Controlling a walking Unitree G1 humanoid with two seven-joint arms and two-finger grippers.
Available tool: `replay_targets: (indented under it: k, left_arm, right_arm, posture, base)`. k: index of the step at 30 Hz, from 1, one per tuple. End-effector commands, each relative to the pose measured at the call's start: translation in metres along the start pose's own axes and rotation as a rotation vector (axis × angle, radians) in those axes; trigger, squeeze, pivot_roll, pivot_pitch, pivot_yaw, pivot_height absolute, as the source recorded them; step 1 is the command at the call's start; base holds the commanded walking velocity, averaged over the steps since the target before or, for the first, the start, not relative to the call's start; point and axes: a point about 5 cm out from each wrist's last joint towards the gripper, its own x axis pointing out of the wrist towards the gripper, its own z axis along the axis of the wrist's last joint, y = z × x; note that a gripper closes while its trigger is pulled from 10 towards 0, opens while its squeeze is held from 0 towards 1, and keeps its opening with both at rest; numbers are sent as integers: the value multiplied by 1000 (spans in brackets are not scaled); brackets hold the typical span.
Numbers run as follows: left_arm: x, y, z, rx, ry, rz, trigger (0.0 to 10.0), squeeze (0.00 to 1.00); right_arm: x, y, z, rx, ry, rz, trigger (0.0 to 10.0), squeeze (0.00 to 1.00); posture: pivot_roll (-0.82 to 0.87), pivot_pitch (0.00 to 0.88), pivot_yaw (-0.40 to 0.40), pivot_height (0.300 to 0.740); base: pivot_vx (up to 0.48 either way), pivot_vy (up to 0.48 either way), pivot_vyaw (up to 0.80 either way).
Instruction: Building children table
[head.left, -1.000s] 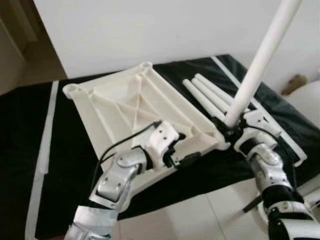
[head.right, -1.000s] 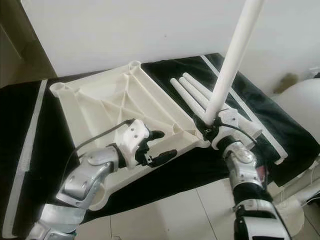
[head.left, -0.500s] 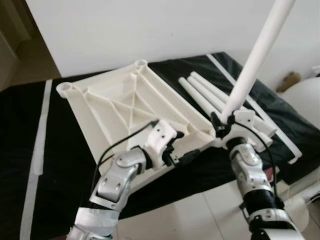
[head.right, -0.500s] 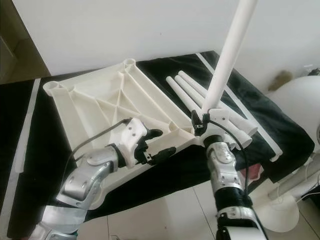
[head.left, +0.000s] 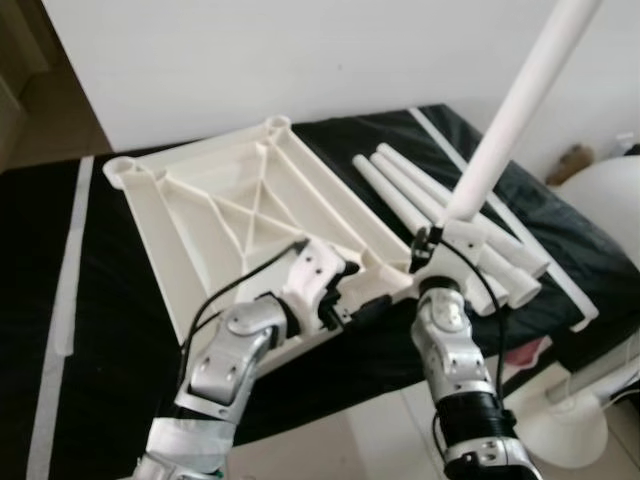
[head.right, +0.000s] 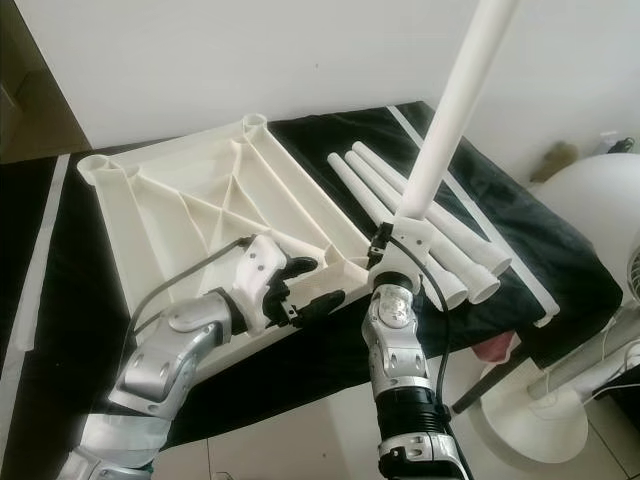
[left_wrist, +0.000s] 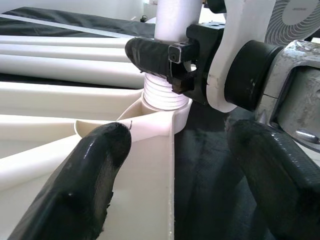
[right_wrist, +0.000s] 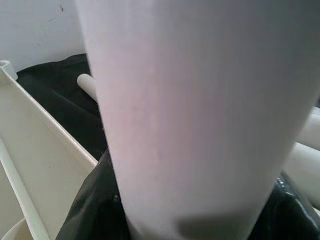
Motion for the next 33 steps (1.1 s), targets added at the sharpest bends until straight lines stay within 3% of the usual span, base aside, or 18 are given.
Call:
replay_targets:
  k: [1,5,6,14,19,20,31,33]
  left_arm:
    - [-2,5,-1,-6,6,116,10000,0]
    - [-2,5,-1,-3,5,112,10000,0]
    - [-1,5,-1,-1,4,109,10000,0]
    - [-1,4,0,11,-2,94,10000,0]
    - [0,4,1,6,-6,100,10000,0]
    - [0,3,1,5,-6,96,10000,0]
    - [1,2,2,3,-4,83,10000,0]
    - [0,1,1,1,-1,78,10000,0]
  right_arm:
    - [-5,0,-7,73,36,21,10000,0]
    - [-7,1,2,85,-15,59,10000,0]
    - [-7,1,4,86,-30,76,10000,1000]
    - [-11,-2,12,67,-74,115,10000,1000]
    - [-13,-11,14,49,-83,215,10000,1000]
    - [-12,-17,14,33,-77,235,10000,0]
    - [-7,-49,6,-92,-33,402,10000,0]
    - [-6,-57,2,-162,-13,503,10000,0]
  posture:
    - [-48,23,19,740]
    - [-51,23,20,740]
    - [-52,22,19,740]
    - [-53,21,16,740]
    - [-54,24,17,740]
    - [-54,24,18,740]
    - [-59,34,27,740]
    - [-63,42,34,740]
  base:
    - [0,0,0]
    - [0,0,0]
    - [0,0,0]
    - [0,0,0]
    - [0,0,0]
    - [0,0,0]
    - [0,0,0]
    - [0,0,0]
